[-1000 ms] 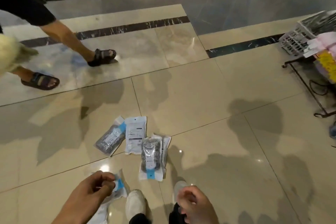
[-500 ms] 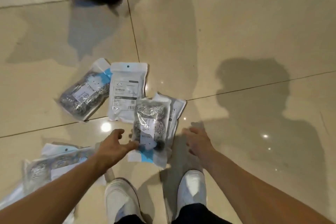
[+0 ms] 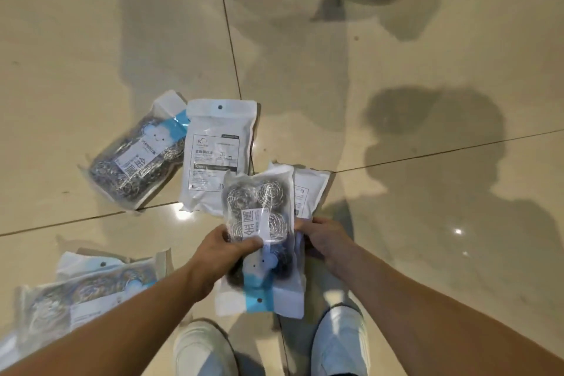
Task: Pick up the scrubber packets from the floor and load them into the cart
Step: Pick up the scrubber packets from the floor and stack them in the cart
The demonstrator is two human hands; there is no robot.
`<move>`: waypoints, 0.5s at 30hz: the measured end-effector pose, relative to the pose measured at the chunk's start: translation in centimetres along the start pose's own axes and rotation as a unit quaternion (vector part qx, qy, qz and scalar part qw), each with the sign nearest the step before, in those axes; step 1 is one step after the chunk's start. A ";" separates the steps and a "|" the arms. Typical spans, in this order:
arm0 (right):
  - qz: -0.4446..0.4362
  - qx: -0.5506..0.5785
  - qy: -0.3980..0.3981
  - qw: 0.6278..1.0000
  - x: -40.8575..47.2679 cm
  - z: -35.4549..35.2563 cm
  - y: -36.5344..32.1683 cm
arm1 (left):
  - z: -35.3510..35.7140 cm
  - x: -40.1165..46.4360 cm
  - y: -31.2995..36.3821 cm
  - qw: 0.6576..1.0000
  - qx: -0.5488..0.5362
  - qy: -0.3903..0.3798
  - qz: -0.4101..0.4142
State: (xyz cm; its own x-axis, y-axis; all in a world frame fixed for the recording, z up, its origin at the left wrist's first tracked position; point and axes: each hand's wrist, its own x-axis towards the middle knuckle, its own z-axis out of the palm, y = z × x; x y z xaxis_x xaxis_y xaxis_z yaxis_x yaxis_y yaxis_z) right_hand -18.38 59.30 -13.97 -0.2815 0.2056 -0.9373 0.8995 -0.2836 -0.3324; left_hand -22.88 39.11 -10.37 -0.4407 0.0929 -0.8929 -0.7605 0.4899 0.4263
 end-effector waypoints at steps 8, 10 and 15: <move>-0.049 -0.116 0.038 0.991 -19.3 -3.1 -4.2 | -5.8 -16.8 4.9 0.998 -0.061 -0.006 0.009; -0.050 -0.089 0.027 0.994 -26.5 -4.0 -6.1 | -7.5 -23.2 7.3 0.997 -0.074 0.000 0.021; -0.080 -0.026 0.004 0.996 -45.0 -5.3 -11.3 | -12.4 -39.9 12.4 0.994 -0.100 0.023 0.040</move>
State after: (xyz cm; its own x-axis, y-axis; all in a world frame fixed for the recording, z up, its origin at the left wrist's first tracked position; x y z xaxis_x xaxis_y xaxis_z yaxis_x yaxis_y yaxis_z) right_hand -14.07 58.21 32.54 -0.4207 0.2510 -0.8718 0.8592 -0.1982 -0.4717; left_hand -20.60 30.71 32.32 -0.5207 0.0824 -0.8498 -0.7998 0.3010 0.5193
